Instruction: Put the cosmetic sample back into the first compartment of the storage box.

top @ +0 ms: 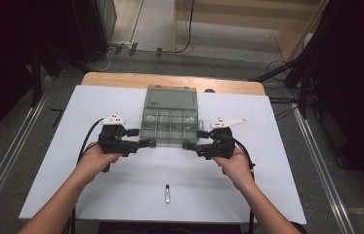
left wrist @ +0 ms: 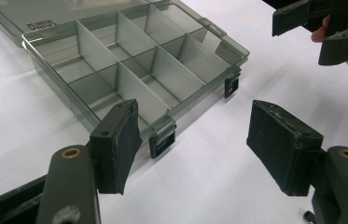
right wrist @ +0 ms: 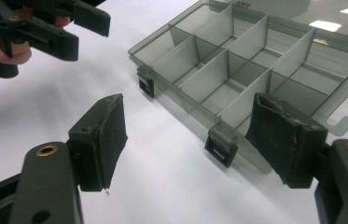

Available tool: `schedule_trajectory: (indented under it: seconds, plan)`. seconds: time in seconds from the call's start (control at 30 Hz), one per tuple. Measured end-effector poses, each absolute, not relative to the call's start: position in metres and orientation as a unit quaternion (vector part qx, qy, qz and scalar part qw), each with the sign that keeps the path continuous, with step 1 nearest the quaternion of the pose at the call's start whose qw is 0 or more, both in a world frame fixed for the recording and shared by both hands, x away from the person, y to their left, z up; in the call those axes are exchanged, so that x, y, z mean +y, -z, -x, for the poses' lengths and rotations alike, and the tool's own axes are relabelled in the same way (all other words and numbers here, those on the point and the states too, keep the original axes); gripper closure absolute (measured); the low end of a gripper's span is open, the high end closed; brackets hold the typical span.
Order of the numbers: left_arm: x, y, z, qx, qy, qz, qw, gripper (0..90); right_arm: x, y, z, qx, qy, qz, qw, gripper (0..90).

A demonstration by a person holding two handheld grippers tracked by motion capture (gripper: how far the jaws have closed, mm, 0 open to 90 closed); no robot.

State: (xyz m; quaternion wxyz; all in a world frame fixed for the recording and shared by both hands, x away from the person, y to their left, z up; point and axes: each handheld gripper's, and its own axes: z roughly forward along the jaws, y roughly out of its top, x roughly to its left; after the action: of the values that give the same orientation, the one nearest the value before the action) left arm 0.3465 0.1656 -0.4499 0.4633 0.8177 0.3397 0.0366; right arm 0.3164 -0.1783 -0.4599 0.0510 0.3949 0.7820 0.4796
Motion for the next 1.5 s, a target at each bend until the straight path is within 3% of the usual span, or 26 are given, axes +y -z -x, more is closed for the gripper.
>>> schedule_trajectory:
  seconds: [1.5]
  plan:
    - [0.199,0.462,-0.293,0.318,-0.024,-0.838,0.442,33.7,-0.179,0.471,-0.263,0.801,-0.469,-0.371,0.034,27.0]
